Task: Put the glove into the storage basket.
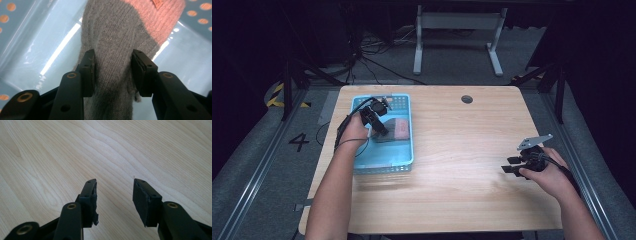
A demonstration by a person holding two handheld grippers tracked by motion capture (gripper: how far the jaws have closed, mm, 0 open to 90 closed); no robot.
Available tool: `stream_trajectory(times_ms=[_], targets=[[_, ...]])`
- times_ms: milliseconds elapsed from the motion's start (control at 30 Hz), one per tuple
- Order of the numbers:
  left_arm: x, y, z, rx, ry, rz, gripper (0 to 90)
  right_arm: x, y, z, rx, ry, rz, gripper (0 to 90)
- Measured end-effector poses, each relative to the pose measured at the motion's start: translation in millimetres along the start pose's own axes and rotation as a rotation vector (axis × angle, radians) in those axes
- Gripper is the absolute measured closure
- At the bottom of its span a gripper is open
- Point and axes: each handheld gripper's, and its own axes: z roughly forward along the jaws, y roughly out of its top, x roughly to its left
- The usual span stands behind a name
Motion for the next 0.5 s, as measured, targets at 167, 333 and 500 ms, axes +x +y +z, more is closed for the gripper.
stream_trajectory(times_ms=[167,333,500], targets=[[0.5,-1.4,2.7,-0.009,0.043,-0.008,47.1,0.2,0.5,-1.4,-0.007,0.001,-0.002,55.5],[-2.7,-1.2,-2.3,-0.060,0.068,-0.001,40.0,-0.7,0.9,-1.1,-0.008,-0.005,0.002,55.4],[-7.9,-3.1,-18.1,-0.135,0.058,-0.024,36.5,-0.6,3.6,0.1,-0.010,0.001,-0.001,54.7]])
